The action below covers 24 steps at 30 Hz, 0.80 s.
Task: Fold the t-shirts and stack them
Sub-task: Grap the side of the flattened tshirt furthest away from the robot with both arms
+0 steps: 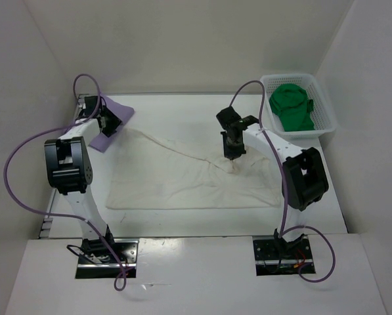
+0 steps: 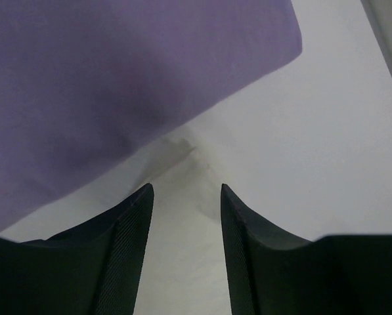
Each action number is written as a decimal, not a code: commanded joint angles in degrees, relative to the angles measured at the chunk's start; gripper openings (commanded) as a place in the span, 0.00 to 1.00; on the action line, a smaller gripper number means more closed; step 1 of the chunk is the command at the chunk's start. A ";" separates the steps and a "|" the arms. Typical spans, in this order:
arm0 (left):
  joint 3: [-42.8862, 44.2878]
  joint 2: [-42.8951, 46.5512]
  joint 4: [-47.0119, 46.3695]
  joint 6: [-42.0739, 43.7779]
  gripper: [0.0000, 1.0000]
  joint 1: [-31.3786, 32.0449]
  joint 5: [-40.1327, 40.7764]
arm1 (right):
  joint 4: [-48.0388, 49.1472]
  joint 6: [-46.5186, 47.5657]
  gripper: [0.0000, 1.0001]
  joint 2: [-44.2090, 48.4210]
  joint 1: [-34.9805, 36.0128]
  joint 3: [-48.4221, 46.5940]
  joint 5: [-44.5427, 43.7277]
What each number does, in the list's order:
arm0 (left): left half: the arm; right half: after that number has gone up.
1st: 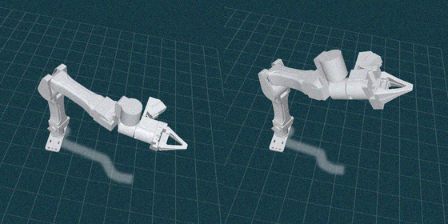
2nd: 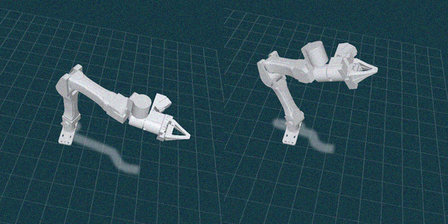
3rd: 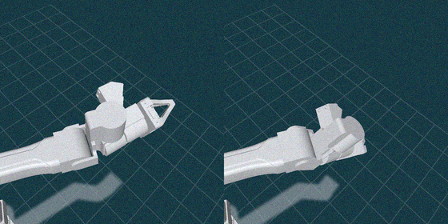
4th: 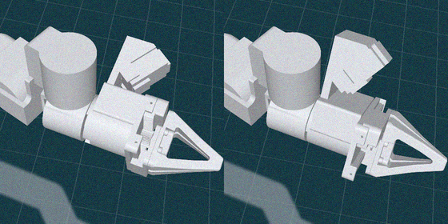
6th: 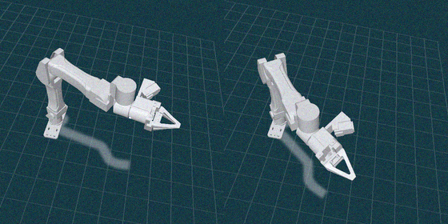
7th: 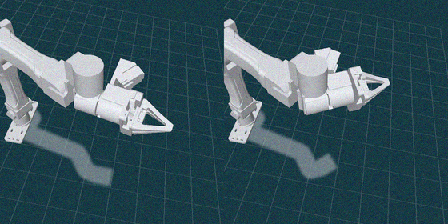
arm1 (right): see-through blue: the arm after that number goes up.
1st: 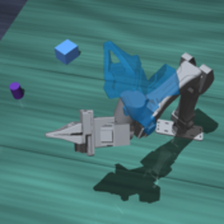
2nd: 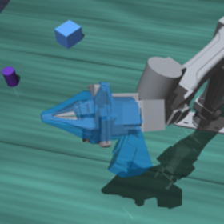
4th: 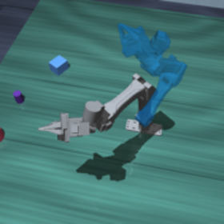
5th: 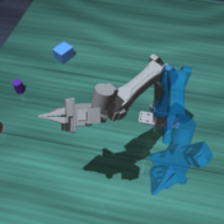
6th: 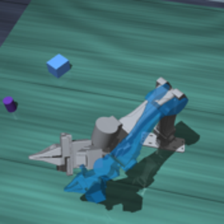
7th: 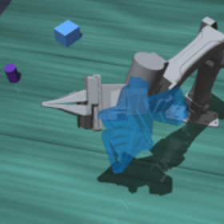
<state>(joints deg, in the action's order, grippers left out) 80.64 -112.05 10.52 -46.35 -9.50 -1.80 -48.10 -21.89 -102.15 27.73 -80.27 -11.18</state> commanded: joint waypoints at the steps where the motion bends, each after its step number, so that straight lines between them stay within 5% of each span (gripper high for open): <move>1: 4.60 -3.08 0.81 2.31 0.54 2.02 2.24 | -0.42 -1.04 0.00 0.55 -1.70 -2.70 0.28; 9: 11.46 -8.44 3.27 2.84 0.57 3.17 6.02 | 4.06 -2.81 0.00 1.69 -7.77 -7.17 11.70; 18: 11.83 -7.58 5.65 5.21 0.49 3.70 9.80 | 4.59 -2.81 0.00 0.55 -8.39 -7.80 11.18; 24: 10.59 -6.78 7.57 6.80 0.57 4.22 12.35 | 5.82 -2.81 0.00 -0.60 -8.39 -7.80 11.18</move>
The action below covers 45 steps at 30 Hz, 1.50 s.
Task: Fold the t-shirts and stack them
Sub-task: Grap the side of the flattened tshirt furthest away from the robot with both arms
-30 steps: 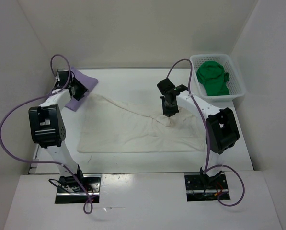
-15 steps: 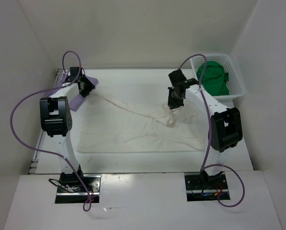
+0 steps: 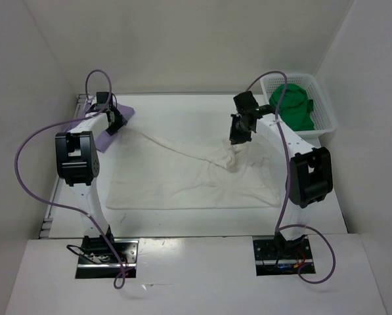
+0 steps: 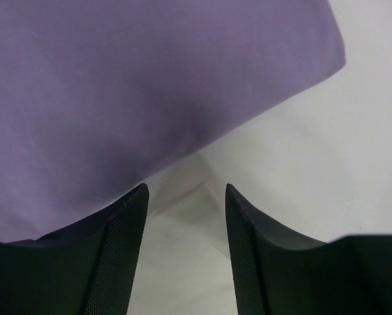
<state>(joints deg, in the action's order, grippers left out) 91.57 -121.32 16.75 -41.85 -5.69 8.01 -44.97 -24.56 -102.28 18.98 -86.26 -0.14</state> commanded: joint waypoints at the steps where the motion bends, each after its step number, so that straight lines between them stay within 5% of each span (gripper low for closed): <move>1: -0.34 1.88 1.35 2.29 0.58 0.94 2.54 | 3.22 -0.14 0.00 -0.99 0.35 -1.81 0.14; 12: 2.30 -1.20 1.35 1.85 0.60 3.14 1.39 | 4.28 -0.14 0.00 -0.99 0.35 -0.94 1.99; 30: 3.35 0.28 1.88 0.71 0.00 3.67 4.91 | 5.42 -0.14 0.00 -1.51 -1.84 -6.46 4.79; 36: 3.35 -0.06 2.05 1.85 0.07 3.67 6.74 | 6.04 -0.67 0.00 -2.66 -1.84 -10.25 7.35; 37: 3.35 -0.06 2.06 2.38 0.00 3.67 6.75 | 6.04 -0.67 0.00 -2.66 -1.84 -10.25 7.35; 45: 1.59 5.29 1.00 1.15 0.00 3.67 4.21 | 10.34 -6.81 0.00 -6.17 -7.63 -14.98 12.89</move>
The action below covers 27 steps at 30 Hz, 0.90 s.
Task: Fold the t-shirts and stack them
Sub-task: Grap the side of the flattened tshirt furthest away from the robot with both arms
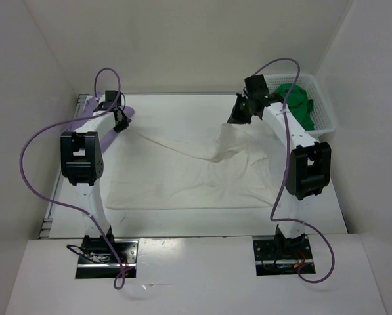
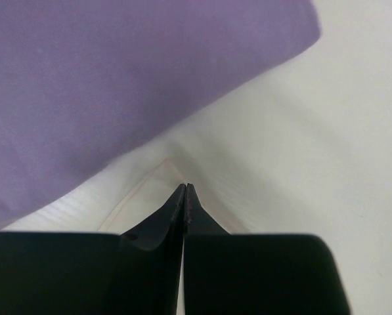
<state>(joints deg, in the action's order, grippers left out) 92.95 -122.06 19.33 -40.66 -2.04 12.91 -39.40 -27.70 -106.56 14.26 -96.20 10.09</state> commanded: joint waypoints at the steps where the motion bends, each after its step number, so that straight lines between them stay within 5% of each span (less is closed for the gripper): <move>1: 0.74 6.83 -1.58 -0.03 0.00 0.02 -0.69 | 6.16 -4.63 0.00 -2.68 -3.53 -6.00 2.66; 11: -7.77 17.37 -2.11 -1.61 0.00 0.02 -3.50 | 9.16 -12.64 0.00 -13.75 -8.11 -13.84 8.27; 16: -13.66 24.67 -2.90 -2.23 0.00 0.02 -4.47 | 9.51 -12.21 0.00 -8.43 -8.63 -10.95 10.30; 20: -11.85 20.74 -3.95 -0.65 0.00 0.02 -4.47 | 9.70 -10.27 0.00 -3.83 -9.16 -5.67 9.25; 25: -6.91 11.07 -4.65 -2.57 0.48 -0.50 -2.28 | 11.62 -9.65 0.00 -1.72 -9.16 0.05 10.74; 27: -5.59 7.82 -4.04 -4.50 0.54 -1.20 -2.27 | 11.62 -9.13 0.00 -1.72 -9.16 0.67 10.74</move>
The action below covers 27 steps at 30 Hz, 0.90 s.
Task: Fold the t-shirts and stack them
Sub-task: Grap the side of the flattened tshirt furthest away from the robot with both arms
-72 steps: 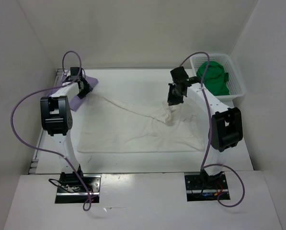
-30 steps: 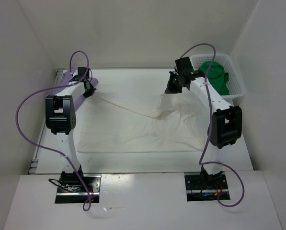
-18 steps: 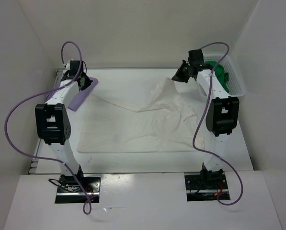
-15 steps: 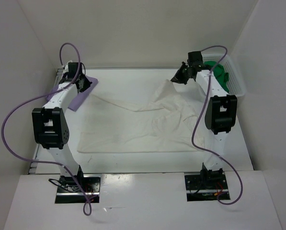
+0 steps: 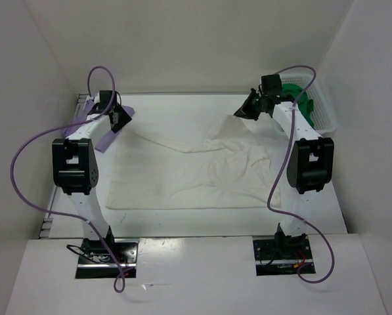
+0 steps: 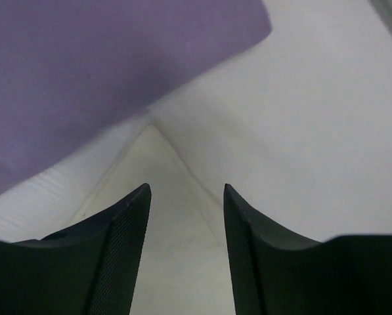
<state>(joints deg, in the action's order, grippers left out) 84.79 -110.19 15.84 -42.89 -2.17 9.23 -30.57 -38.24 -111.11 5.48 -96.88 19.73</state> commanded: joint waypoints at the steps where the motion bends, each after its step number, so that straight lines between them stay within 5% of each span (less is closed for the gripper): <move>1: 2.57 -4.76 -1.15 -3.06 0.57 -1.08 0.79 | 2.79 1.41 0.00 2.83 -0.38 1.34 1.10; 5: 5.72 -8.71 -1.68 -5.09 0.60 -2.21 0.26 | 2.79 1.41 0.00 2.83 -0.38 1.87 2.68; 27: 10.49 -16.02 1.13 -5.62 0.42 -2.22 0.96 | 1.74 2.99 0.00 -0.77 -1.43 -0.33 2.16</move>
<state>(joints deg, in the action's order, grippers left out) 95.26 -126.19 16.93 -48.21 -4.43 9.08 -29.87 -36.29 -111.28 5.10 -94.50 21.71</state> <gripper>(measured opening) 0.422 0.007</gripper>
